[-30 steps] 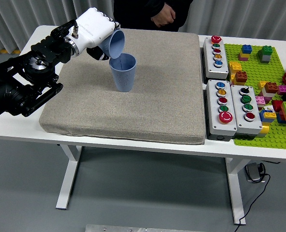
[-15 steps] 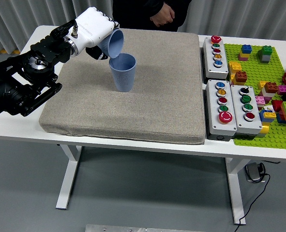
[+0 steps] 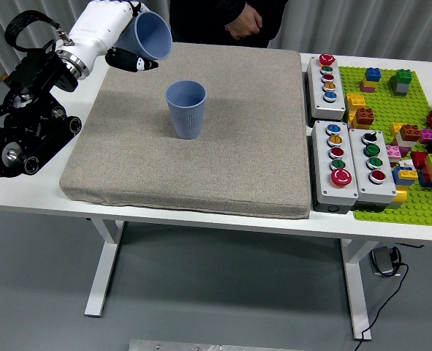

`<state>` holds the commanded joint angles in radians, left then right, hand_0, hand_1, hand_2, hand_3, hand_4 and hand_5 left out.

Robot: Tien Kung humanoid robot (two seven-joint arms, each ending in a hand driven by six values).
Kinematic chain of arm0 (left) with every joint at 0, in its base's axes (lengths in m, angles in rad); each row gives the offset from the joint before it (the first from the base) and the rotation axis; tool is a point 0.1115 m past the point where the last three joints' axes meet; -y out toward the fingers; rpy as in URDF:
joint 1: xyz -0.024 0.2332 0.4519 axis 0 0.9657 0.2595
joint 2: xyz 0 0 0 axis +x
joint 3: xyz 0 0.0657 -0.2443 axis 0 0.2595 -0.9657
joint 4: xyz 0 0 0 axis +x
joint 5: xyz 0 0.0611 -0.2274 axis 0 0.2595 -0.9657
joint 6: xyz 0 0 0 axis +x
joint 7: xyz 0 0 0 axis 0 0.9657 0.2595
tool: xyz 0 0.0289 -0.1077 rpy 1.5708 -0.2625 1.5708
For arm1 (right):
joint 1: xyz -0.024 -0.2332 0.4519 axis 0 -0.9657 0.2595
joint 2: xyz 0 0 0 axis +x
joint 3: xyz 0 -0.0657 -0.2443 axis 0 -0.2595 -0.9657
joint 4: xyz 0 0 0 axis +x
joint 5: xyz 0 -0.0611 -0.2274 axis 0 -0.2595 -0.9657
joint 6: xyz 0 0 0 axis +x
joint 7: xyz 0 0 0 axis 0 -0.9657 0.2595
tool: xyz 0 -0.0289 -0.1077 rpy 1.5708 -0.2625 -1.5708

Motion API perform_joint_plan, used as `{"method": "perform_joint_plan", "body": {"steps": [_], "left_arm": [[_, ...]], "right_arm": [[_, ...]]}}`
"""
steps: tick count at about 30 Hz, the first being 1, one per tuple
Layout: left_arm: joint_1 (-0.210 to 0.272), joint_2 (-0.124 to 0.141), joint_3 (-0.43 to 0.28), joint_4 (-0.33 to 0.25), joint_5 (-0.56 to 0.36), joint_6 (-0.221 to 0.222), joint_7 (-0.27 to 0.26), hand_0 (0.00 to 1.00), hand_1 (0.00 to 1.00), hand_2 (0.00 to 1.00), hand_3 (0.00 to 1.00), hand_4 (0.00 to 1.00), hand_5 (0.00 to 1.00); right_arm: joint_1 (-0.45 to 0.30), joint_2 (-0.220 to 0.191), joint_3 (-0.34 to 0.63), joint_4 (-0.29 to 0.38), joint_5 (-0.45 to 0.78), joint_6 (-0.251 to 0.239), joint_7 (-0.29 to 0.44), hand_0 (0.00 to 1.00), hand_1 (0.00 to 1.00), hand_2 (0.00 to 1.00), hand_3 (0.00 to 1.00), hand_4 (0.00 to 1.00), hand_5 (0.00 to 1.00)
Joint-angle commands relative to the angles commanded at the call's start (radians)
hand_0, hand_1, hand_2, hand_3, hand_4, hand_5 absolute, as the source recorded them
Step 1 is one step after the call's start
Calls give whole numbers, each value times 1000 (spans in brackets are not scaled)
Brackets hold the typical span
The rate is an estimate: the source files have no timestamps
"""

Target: Pick cup pour cup place

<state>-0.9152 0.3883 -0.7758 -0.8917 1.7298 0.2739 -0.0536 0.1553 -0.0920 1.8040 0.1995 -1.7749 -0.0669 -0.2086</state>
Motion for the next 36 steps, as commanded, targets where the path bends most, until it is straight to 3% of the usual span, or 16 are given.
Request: {"method": "perform_joint_plan", "body": {"steps": [3,12,24,30,36], "left_arm": [[55,-13,-62,-28,-130,21,-19,434,516,540,541,844,44],[203,-112,-232,-65,-467,91,-91,435,516,540,541,847,51],[330,-152,-294,-86,-432,135,-132,434,517,539,541,848,58],[379,-165,-268,-67,-414,191,-183,437,515,536,541,846,61],[420,-174,-254,-56,-432,199,-212,436,515,536,542,844,67]], "right_arm": [[-2,1,1,0,-1,0,0,701,711,695,648,126,328],[-7,6,7,1,-13,2,-1,701,711,694,648,125,329],[-15,9,7,0,-14,3,0,700,711,695,648,126,329],[-22,13,10,1,-17,2,-2,700,711,695,647,126,330],[-28,14,15,2,-26,3,-3,700,711,694,648,125,332]]}}
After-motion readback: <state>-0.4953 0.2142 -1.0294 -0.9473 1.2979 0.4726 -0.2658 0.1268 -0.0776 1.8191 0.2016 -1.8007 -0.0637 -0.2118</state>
